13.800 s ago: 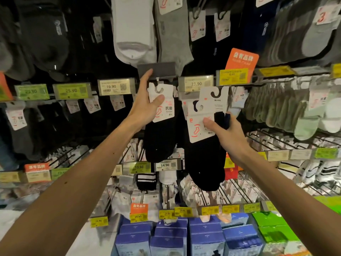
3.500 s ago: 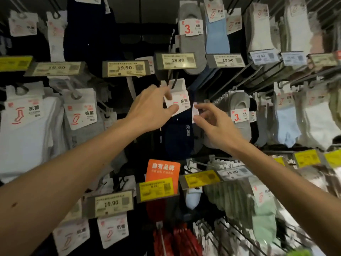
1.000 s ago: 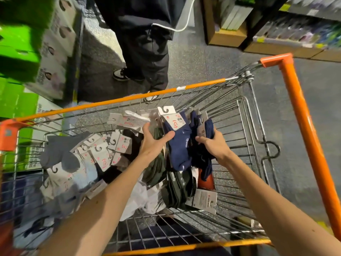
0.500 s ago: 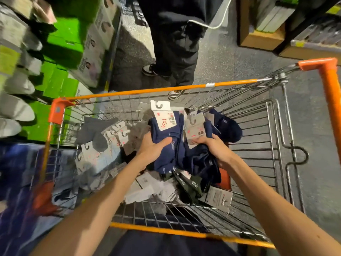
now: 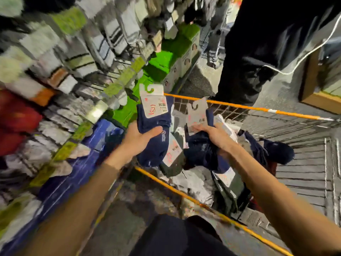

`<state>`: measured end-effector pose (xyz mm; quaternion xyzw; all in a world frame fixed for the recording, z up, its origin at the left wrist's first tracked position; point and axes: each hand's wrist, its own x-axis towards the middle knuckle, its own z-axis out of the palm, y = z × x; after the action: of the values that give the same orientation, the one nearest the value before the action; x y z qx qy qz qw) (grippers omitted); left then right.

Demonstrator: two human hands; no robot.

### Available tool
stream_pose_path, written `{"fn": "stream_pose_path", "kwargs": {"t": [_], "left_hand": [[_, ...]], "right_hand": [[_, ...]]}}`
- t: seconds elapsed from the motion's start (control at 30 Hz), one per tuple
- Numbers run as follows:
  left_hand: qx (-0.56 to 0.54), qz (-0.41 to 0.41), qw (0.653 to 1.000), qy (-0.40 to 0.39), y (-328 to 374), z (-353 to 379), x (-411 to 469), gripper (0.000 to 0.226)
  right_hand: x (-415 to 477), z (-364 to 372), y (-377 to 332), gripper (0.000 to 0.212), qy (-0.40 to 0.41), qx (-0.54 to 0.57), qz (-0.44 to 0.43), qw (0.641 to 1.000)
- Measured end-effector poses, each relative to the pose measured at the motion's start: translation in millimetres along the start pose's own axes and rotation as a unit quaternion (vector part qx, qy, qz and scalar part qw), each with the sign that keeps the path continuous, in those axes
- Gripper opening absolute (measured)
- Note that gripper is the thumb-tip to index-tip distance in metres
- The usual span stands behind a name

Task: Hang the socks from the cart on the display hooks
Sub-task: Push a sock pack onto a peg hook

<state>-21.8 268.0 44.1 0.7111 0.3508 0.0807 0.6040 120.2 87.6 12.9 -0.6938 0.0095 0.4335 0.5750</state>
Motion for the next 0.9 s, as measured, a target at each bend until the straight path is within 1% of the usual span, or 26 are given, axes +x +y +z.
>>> {"fn": "stream_pose_path", "kwargs": {"t": [0.07,0.13,0.23,0.3,0.37,0.43,0.5,0.53,0.6,0.7,0.8,0.87,0.9], "left_hand": [[-0.024,0.022,0.999,0.034,17.5,-39.8,-30.3,0.031],[-0.030,0.044,0.998,0.046,32.9,-81.9,-63.6,0.027],[0.003,0.097,0.994,0.045,57.6,-139.1,-121.4,0.034],[-0.004,0.132,0.990,0.055,73.2,-168.7,-160.3,0.037],[-0.031,0.158,0.983,0.086,90.7,-193.3,-202.0,0.033],[-0.056,0.178,0.975,0.121,105.1,-217.8,-240.7,0.033],[-0.078,0.203,0.963,0.159,118.7,-238.4,-272.9,0.032],[-0.096,0.214,0.956,0.177,126.1,-247.0,-287.1,0.026],[-0.124,0.236,0.939,0.218,139.5,-261.1,-312.0,0.012],[-0.131,0.263,0.913,0.283,155.2,-281.4,-341.5,0.012],[-0.142,0.287,0.886,0.337,164.3,-294.1,-368.5,0.028],[-0.134,0.318,0.862,0.371,165.5,-300.0,-387.4,0.023],[-0.122,0.330,0.858,0.375,164.8,-301.6,-396.6,0.023]], "right_hand": [[-17.9,33.1,-17.6,0.006,-0.016,0.000,-0.041,0.999],[-43.3,66.9,-37.6,0.016,-0.045,0.000,-0.084,0.995],[-90.7,115.4,-66.0,0.015,-0.104,-0.009,-0.165,0.981],[-129.6,148.8,-82.1,0.019,-0.143,-0.030,-0.210,0.967],[-170.4,182.2,-95.6,0.020,-0.194,-0.035,-0.245,0.949],[-210.8,212.7,-106.4,0.020,-0.246,-0.006,-0.249,0.937],[-250.7,236.7,-116.0,0.029,-0.307,0.040,-0.229,0.923],[-269.4,246.8,-120.8,0.035,-0.337,0.049,-0.217,0.915],[-303.1,264.8,-128.6,0.037,-0.385,0.034,-0.208,0.898],[-344.4,290.1,-136.6,0.028,-0.434,-0.001,-0.228,0.871],[-377.1,314.2,-139.9,0.026,-0.467,-0.034,-0.238,0.851],[-392.8,329.2,-141.3,0.024,-0.492,-0.050,-0.234,0.837],[-398.8,336.1,-141.4,0.022,-0.505,-0.058,-0.234,0.829]]}}
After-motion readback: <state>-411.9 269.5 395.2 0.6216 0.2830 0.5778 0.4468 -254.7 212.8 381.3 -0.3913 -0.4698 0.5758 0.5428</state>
